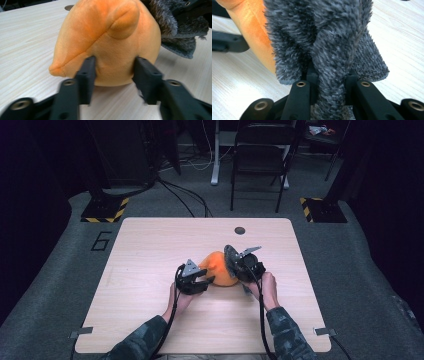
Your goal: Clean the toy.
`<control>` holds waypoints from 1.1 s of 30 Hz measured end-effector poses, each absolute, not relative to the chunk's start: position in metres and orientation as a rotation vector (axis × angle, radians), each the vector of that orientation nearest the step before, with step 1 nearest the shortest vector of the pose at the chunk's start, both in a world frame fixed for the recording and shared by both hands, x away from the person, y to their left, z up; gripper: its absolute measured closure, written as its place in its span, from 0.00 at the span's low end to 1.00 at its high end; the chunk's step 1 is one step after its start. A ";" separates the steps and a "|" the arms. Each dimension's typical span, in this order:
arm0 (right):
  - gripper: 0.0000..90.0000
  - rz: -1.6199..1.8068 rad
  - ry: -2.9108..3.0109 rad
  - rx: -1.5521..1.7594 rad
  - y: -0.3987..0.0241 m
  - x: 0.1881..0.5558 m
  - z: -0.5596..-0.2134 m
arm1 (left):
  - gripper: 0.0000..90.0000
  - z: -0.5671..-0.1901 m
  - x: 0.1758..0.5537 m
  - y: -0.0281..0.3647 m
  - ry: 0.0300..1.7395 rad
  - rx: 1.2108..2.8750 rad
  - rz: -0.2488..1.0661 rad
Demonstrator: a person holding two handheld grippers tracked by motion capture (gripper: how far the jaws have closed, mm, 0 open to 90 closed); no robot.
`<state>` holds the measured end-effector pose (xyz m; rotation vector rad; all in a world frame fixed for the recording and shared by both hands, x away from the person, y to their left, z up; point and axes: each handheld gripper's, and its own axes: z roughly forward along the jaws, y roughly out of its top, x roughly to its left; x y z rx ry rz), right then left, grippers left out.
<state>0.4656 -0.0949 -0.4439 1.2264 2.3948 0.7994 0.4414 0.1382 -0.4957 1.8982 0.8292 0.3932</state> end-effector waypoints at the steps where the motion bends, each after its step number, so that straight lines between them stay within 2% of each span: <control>1: 0.82 0.806 2.398 1.229 -0.096 0.466 -0.444 | 0.73 -0.496 0.441 0.138 0.828 1.895 0.396; 3: 0.82 0.804 2.398 1.232 -0.097 0.465 -0.441 | 0.83 -0.496 0.439 0.136 0.826 1.890 0.405; 5: 0.82 0.804 2.379 1.219 -0.096 0.461 -0.434 | 0.88 -0.494 0.437 0.135 0.813 1.888 0.423; 10: 0.82 0.923 2.353 1.131 -0.084 0.447 -0.405 | 0.91 -0.490 0.433 0.132 0.776 1.903 0.427; 12: 0.82 0.909 2.349 1.078 -0.073 0.443 -0.403 | 0.91 -0.491 0.433 0.130 0.774 1.905 0.422; 16: 0.82 0.818 2.354 1.052 -0.066 0.445 -0.420 | 0.89 -0.495 0.434 0.132 0.781 1.917 0.412; 22: 0.82 0.794 2.373 1.154 -0.084 0.455 -0.430 | 0.89 -0.497 0.437 0.133 0.777 1.907 0.421; 33: 0.81 0.716 2.435 1.412 -0.122 0.481 -0.471 | 0.86 -0.497 0.437 0.133 0.763 1.899 0.421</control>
